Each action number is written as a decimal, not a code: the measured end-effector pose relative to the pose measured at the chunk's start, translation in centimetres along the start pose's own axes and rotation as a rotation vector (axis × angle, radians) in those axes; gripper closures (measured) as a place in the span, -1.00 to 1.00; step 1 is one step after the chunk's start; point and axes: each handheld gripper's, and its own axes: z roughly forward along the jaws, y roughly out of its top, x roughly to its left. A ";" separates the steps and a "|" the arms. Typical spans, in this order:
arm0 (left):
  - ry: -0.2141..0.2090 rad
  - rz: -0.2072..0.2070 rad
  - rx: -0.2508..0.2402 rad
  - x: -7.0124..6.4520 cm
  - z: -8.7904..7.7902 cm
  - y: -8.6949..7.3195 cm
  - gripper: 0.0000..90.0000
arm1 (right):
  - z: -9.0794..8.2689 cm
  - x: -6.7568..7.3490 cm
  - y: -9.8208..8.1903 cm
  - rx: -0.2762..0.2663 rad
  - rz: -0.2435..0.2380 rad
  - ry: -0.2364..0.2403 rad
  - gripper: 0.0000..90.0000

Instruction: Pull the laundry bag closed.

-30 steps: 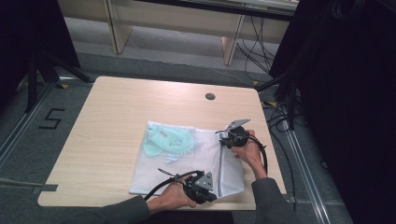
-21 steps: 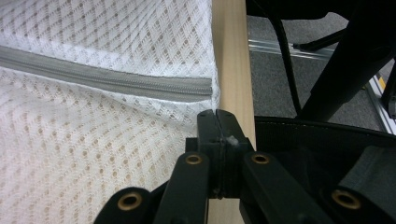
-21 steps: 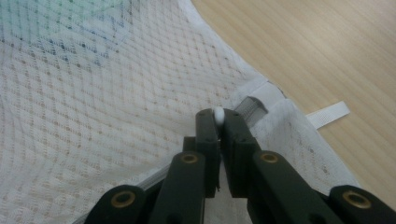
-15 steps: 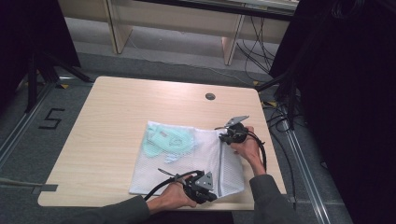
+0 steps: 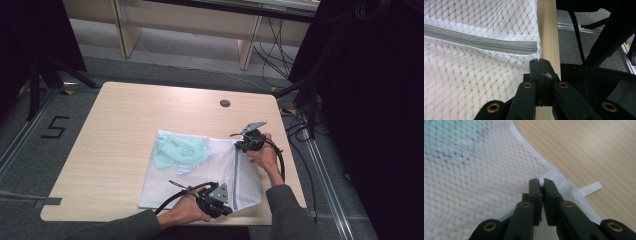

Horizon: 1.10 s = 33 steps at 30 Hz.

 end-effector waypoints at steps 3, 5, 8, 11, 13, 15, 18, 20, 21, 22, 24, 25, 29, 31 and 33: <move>-0.001 0.008 0.004 0.0 0.1 0.0 0.99 | 0.3 -0.2 -0.1 -0.019 0.001 -0.029 0.92; 0.003 -0.001 0.003 0.0 0.1 0.0 0.99 | 0.1 -0.3 0.0 -0.007 0.010 -0.010 0.92; 0.005 0.003 0.002 0.0 0.0 0.2 0.99 | 0.4 -0.4 0.0 -0.027 0.011 -0.020 0.92; 0.009 0.004 0.000 0.1 -0.1 0.3 0.99 | 0.4 -0.8 0.3 -0.047 0.005 -0.013 0.92; 0.020 0.017 -0.007 0.3 0.1 0.2 0.99 | 0.2 -0.9 0.5 -0.029 0.017 -0.010 0.92; 0.020 -0.002 -0.004 0.3 0.1 0.0 1.00 | 0.4 -1.0 0.5 -0.059 0.011 -0.008 0.92; 0.018 0.022 0.004 0.2 0.0 0.0 1.00 | 0.5 -1.0 0.6 -0.053 0.020 -0.024 0.92; 0.023 0.032 0.003 0.1 0.1 0.1 1.00 | 0.5 -1.2 0.6 -0.057 0.014 -0.017 0.92; 0.013 0.011 0.000 0.3 0.1 0.1 1.00 | 0.4 -1.2 0.7 -0.035 0.025 -0.012 0.92; 0.004 -0.001 -0.012 0.5 0.1 0.0 1.00 | 0.5 -1.1 0.6 -0.049 0.032 -0.031 0.92; 0.004 -0.010 -0.008 0.5 0.1 -0.1 1.00 | 0.6 -1.1 0.7 -0.066 0.032 -0.020 0.92; 0.007 -0.002 -0.010 0.6 0.1 -0.1 1.00 | 0.7 -1.1 0.7 -0.066 0.035 -0.015 0.92; 0.007 -0.022 -0.005 0.7 0.2 -0.1 1.00 | 0.8 -1.2 0.8 -0.076 0.012 -0.026 0.92; 0.003 -0.012 -0.012 0.9 0.1 0.0 0.99 | 0.8 -1.2 0.7 -0.076 0.012 -0.031 0.92; 0.010 -0.030 -0.020 1.1 -0.2 0.0 0.99 | 0.5 -1.2 0.8 -0.062 0.029 -0.025 0.92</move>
